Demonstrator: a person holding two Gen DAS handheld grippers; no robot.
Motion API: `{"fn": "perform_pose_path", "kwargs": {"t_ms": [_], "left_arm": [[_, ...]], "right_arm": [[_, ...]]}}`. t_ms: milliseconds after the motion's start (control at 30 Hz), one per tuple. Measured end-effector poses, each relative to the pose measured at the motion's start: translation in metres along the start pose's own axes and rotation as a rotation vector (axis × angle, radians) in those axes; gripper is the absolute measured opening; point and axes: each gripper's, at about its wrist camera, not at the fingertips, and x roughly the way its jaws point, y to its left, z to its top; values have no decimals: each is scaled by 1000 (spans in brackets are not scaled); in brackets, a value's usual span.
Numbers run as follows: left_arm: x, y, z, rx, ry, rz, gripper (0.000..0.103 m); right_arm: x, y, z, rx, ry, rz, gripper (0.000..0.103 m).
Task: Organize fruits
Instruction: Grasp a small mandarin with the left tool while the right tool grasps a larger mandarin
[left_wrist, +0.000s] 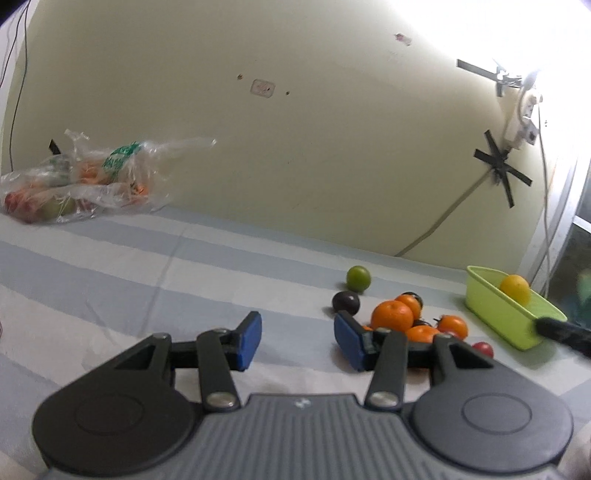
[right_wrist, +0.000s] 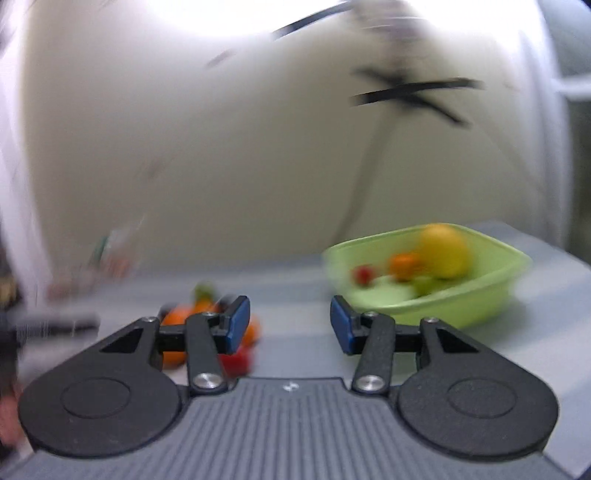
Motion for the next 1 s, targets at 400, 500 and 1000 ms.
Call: {"fn": "perform_pose_path", "kwargs": {"t_ms": [400,500,1000], "left_arm": [[-3,2,-2,-23,5,-40,45],[-3,2,-3,-31,7,-41,45],[38,-54,0,213,141,-47,47]], "right_arm": [[57,84,-1,-296,156,129,49],[69,95,-5,-338,186,115,49],[-3,78,-34,-286,153,150,39]]}}
